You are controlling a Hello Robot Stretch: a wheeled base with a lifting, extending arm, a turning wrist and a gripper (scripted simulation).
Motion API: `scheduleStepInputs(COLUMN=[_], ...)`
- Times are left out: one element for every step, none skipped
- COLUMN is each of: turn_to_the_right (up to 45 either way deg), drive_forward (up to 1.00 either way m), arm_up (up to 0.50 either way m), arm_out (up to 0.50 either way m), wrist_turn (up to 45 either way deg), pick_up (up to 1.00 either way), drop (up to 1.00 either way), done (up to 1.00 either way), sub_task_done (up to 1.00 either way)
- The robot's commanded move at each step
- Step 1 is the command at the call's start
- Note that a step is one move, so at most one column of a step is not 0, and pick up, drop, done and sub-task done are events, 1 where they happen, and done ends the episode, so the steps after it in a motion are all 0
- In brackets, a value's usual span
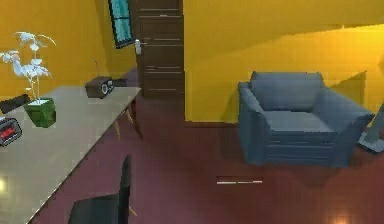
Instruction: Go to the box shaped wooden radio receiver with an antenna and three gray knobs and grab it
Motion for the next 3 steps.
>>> scheduleStepInputs(turn_to_the_right=[0.0,-12.0,0.0], drive_forward=[0.90,0.00,0.75], arm_up=[0.00,0.00,0.00], arm_out=[0.00,0.00,0.00], wrist_turn=[0.0,0.0,0.0], pick_up=[0.00,0.00,0.00], drop=[0.00,0.00,0.00], done=[0.00,0.00,0.00], sub_task_done=[0.00,0.00,0.00])
